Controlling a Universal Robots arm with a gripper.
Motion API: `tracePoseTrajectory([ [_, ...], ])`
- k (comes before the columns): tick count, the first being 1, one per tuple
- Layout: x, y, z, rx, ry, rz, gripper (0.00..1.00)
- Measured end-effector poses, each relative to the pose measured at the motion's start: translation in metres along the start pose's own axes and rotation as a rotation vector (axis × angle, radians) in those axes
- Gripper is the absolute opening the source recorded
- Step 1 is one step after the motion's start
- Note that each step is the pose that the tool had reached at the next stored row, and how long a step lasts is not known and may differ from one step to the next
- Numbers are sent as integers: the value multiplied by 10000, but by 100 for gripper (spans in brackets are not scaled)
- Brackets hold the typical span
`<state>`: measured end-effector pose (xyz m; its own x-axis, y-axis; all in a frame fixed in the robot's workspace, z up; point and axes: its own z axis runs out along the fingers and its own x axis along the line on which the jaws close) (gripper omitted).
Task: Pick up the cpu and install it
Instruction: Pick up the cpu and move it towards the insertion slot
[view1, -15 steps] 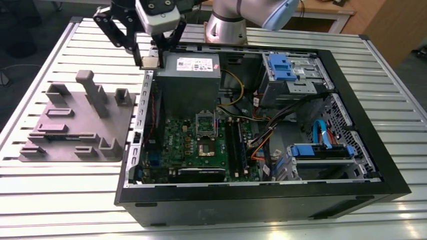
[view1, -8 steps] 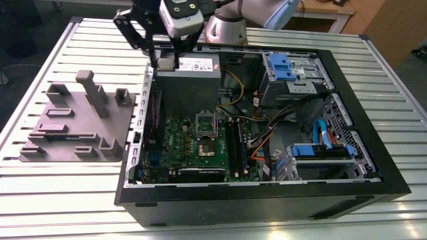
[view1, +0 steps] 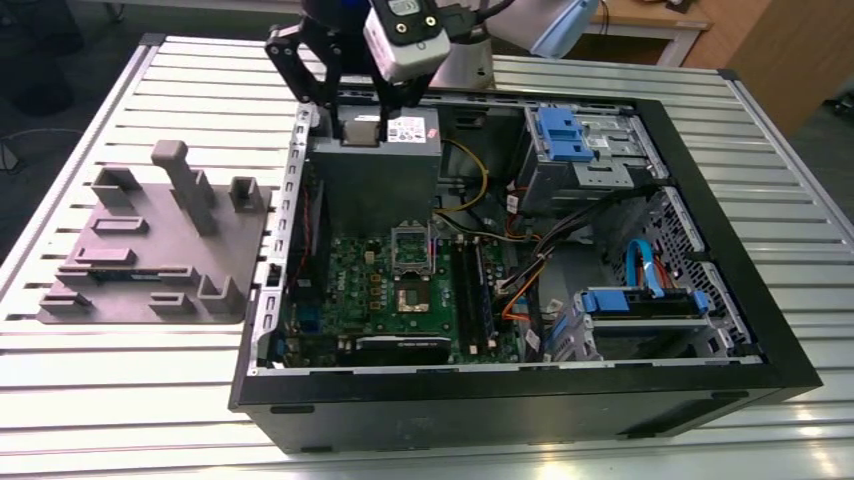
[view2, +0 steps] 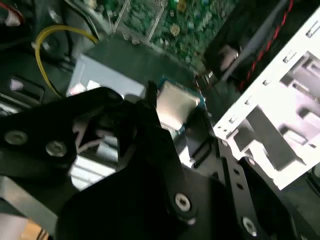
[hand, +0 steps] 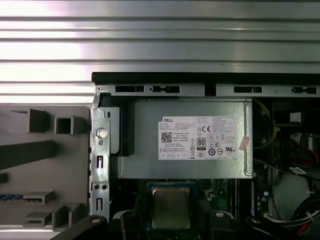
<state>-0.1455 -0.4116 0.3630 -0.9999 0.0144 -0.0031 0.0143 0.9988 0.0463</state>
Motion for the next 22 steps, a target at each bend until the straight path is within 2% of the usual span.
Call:
tracePoseTrajectory([
  [3, -4, -51, 12, 30, -11, 0, 47],
  [6, -29, -100, 35, 29, -19, -1, 47],
  [20, -654, -99, 145, 31, -19, 0, 47],
  [21, -691, -98, 149, 32, -20, -2, 47],
  [22, -699, -99, 153, 29, -25, -3, 47],
])
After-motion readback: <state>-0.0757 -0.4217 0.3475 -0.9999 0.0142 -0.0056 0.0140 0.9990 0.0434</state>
